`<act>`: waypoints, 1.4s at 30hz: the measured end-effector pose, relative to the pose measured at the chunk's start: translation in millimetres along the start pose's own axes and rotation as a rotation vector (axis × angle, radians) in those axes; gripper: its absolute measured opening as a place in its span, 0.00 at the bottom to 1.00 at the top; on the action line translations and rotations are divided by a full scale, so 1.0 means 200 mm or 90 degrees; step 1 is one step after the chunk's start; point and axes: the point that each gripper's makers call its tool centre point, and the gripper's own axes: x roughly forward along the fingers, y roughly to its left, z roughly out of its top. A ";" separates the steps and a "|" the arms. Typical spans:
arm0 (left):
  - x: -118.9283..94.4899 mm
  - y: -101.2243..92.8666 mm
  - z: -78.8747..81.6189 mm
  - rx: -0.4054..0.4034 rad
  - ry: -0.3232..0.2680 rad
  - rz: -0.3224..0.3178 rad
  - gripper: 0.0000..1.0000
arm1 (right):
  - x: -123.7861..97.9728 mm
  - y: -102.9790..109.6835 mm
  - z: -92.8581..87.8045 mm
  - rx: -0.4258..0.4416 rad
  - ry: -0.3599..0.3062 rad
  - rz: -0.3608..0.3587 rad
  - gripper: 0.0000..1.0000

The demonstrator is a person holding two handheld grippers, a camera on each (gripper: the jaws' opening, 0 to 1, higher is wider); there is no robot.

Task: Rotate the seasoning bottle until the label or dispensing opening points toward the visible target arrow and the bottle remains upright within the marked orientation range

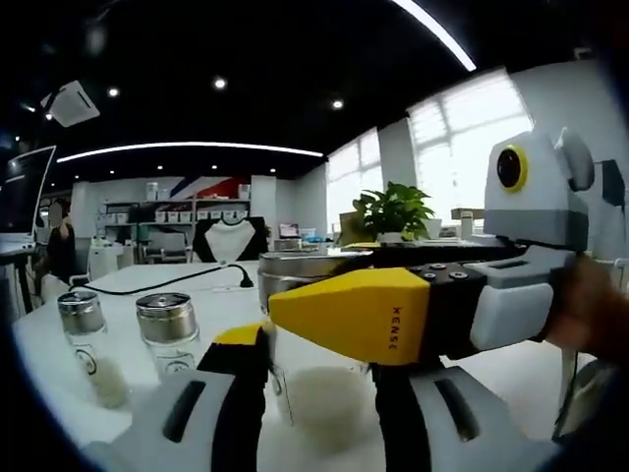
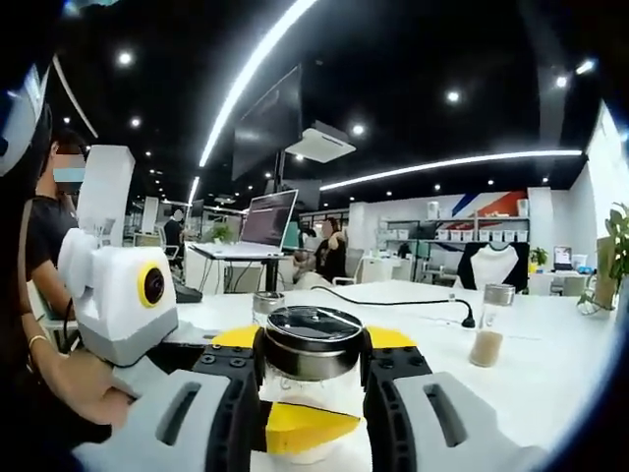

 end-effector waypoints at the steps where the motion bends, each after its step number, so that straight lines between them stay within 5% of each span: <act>1: 0.00 0.00 0.00 0.001 0.002 -0.010 0.44 | 0.00 0.00 0.00 -0.002 0.000 0.004 0.37; 15: 0.01 -0.02 -0.01 0.025 0.034 -0.093 0.44 | 0.00 -0.02 0.00 -0.003 0.004 0.115 0.37; 25: 0.01 -0.06 0.01 0.072 0.041 -0.190 0.46 | -0.01 0.01 0.00 -0.013 0.009 0.226 0.37; 39: 0.00 -0.11 0.02 0.079 0.055 -0.365 0.47 | -0.02 0.04 0.00 -0.011 0.008 0.280 0.37; 42: 0.00 -0.11 0.02 0.079 0.048 -0.367 0.47 | -0.02 0.04 0.00 -0.012 0.010 0.281 0.37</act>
